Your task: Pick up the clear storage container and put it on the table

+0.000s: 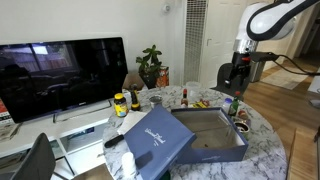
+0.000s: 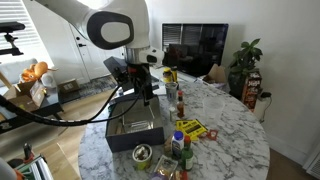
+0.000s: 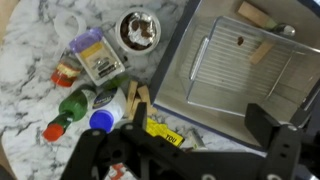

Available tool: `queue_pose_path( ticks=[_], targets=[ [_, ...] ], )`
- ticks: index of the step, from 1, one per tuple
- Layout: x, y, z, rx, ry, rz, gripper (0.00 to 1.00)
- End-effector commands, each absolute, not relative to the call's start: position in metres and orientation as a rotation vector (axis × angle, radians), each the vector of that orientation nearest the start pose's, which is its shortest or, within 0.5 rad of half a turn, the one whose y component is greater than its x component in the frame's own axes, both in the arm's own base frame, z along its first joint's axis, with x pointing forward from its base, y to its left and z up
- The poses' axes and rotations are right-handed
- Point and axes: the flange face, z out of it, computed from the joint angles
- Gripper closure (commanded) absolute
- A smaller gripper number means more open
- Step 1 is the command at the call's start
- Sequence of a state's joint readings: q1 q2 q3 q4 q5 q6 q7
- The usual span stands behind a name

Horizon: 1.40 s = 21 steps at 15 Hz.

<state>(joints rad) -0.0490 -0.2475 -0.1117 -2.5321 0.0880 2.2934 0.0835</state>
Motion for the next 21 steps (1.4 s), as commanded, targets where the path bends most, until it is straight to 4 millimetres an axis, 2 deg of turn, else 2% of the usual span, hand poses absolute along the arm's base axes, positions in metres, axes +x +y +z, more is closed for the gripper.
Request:
queue_pose_path(
  ticks=[1, 2, 4, 6, 7, 11, 13, 17, 21],
  targets=[
    [0.418, -0.048, 0.317, -2.927, 0.5, 0.208, 0.0],
    [0.425, -0.056, 0.335, -2.97, 0.484, 0.113, 0.0],
    [0.422, -0.05, 0.318, -2.954, 0.494, 0.178, 0.0],
    [0.422, -0.05, 0.315, -2.951, 0.497, 0.189, 0.0],
    [0.428, -0.045, 0.31, -2.968, 0.551, 0.181, 0.0],
    [0.441, -0.002, 0.274, -2.988, 0.669, 0.14, 0.0],
    [0.446, 0.008, 0.257, -2.997, 0.74, 0.163, 0.0],
    [0.455, 0.004, 0.227, -3.007, 0.876, 0.181, 0.0],
    [0.475, 0.002, 0.211, -2.974, 0.889, 0.163, 0.05]
  ],
)
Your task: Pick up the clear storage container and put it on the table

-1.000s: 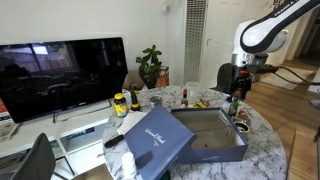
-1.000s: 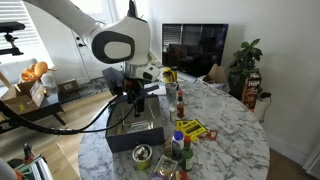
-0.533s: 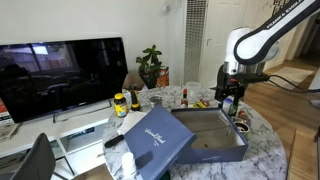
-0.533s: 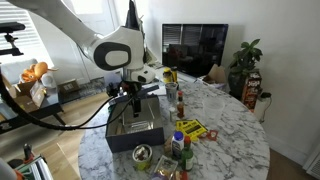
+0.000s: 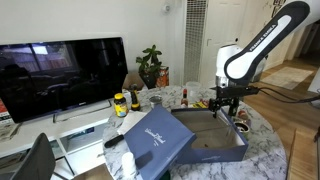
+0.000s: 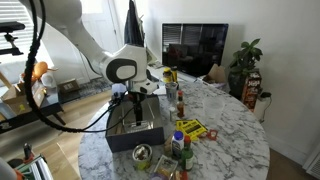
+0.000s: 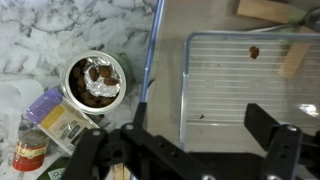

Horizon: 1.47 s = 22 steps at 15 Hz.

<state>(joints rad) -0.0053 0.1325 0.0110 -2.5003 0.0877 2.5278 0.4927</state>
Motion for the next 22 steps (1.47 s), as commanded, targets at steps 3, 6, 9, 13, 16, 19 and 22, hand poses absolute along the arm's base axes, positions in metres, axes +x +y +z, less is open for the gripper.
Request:
queue_pose_path(
  ticks=[3, 6, 9, 13, 16, 19, 22],
  targets=[
    [0.489, -0.003, 0.198, -2.95, 0.889, 0.208, 0.14],
    [0.492, -0.014, 0.183, -2.963, 0.865, 0.275, 0.3],
    [0.489, -0.027, 0.175, -2.973, 0.819, 0.321, 0.6],
    [0.482, -0.037, 0.171, -2.984, 0.637, 0.377, 0.92],
    [0.477, -0.037, 0.178, -2.978, 0.445, 0.403, 1.0],
    [0.472, -0.036, 0.186, -2.958, 0.305, 0.44, 0.99],
    [0.463, -0.039, 0.202, -2.972, 0.247, 0.434, 0.99]
  ],
)
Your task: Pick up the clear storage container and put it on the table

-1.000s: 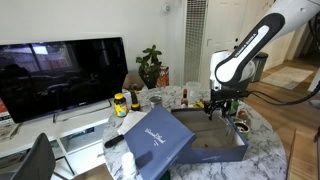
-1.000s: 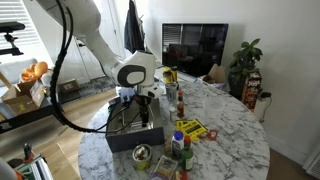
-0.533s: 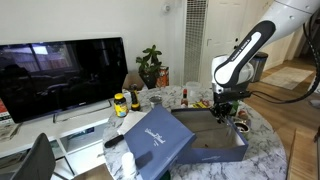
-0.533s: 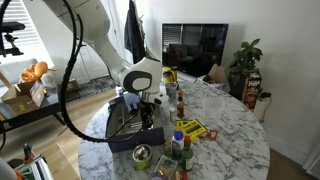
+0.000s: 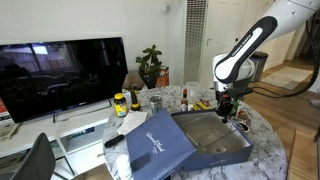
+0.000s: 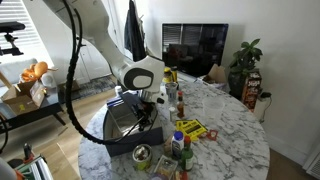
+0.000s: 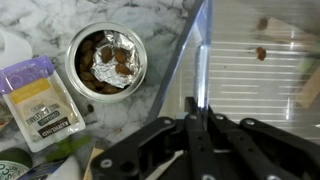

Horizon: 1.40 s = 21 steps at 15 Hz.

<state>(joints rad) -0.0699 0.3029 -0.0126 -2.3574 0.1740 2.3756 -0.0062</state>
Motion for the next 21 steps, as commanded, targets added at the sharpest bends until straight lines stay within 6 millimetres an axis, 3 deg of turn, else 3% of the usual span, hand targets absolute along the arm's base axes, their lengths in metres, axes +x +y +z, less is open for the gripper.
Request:
queue_pose_path(
  ticks=[1, 6, 10, 13, 17, 18, 19, 21],
  targets=[
    [0.46, -0.04, 0.207, -2.978, 0.243, 0.433, 0.99],
    [0.454, -0.051, 0.24, -2.994, 0.278, 0.346, 0.99],
    [0.449, -0.047, 0.276, -2.975, 0.248, 0.262, 0.99],
    [0.443, -0.051, 0.32, -2.956, 0.275, 0.17, 0.99],
    [0.439, -0.07, 0.387, -2.869, 0.473, -0.106, 0.99],
    [0.436, -0.071, 0.391, -2.95, 0.369, -0.025, 0.99],
    [0.454, -0.069, 0.374, -2.926, 0.4, -0.036, 0.95],
    [0.446, -0.072, 0.389, -2.944, 0.376, -0.036, 0.95]
  ],
)
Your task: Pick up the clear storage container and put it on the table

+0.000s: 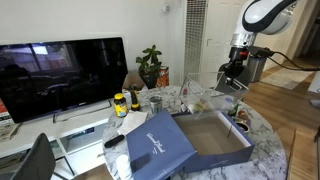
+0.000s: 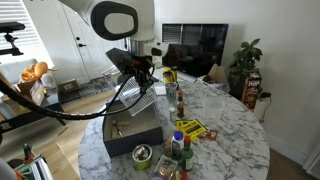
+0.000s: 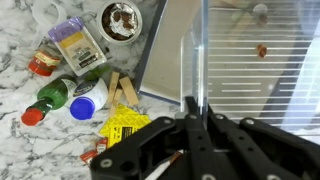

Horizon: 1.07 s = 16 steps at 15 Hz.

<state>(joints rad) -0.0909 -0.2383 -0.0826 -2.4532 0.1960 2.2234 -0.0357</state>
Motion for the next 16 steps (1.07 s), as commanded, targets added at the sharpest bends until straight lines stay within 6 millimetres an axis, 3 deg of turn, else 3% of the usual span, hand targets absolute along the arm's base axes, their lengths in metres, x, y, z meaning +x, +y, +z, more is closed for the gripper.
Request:
queue_pose_path(
  ticks=[1, 2, 5, 9, 13, 14, 15, 16],
  targets=[
    [0.444, -0.072, 0.39, -2.946, 0.372, -0.035, 0.99],
    [0.452, -0.076, 0.403, -2.848, 0.548, -0.064, 0.99],
    [0.457, -0.118, 0.438, -2.774, 0.722, -0.093, 0.99],
    [0.449, -0.199, 0.469, -2.678, 0.991, -0.185, 0.99],
    [0.439, -0.267, 0.475, -2.562, 1.276, -0.27, 0.99],
    [0.438, -0.276, 0.476, -2.529, 1.344, -0.279, 0.99],
    [0.44, -0.27, 0.475, -2.48, 1.391, -0.301, 0.99],
    [0.433, -0.271, 0.47, -2.575, 1.296, -0.26, 0.95]
  ],
)
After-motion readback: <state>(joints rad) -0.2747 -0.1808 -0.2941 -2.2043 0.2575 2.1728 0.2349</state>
